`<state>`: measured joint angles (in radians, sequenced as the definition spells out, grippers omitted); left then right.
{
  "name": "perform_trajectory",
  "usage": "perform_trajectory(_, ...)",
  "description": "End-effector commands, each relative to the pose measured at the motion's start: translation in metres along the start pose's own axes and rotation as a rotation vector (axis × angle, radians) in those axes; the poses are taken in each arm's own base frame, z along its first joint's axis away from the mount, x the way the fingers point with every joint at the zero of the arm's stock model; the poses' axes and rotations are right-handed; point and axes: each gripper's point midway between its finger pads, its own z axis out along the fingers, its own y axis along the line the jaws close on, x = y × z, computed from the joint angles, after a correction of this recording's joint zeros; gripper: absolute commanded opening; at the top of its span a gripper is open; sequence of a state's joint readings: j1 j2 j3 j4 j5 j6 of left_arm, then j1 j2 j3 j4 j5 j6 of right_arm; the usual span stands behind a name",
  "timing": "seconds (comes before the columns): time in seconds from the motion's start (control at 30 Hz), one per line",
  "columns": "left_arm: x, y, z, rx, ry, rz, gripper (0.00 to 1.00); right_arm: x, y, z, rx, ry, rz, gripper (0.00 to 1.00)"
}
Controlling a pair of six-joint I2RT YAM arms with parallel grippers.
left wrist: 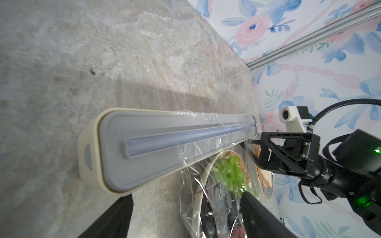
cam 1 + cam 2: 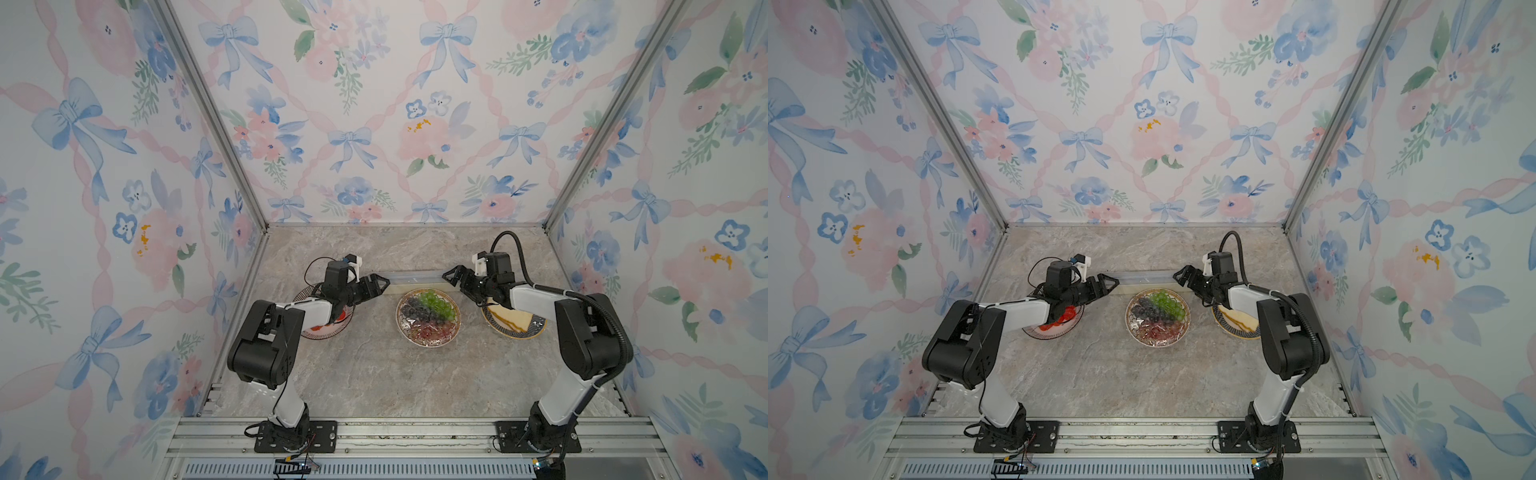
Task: Wrap the plate with plastic wrap
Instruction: Move the plastic wrap cutting box to the center of the board.
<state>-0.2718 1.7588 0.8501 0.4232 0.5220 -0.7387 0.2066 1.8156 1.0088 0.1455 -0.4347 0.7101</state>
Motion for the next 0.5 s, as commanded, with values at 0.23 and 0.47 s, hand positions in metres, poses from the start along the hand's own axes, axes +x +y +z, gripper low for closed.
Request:
perform_trajectory(0.23,-0.061,0.019,0.001,-0.033,-0.133,0.041,0.84,-0.055,-0.009,-0.012,0.073,-0.096,-0.093,0.98)
perform_trajectory(0.47,-0.037,-0.013,-0.035,-0.043,-0.115,0.186,0.81,-0.032,0.023,-0.058,0.069,-0.101,-0.298,1.00)
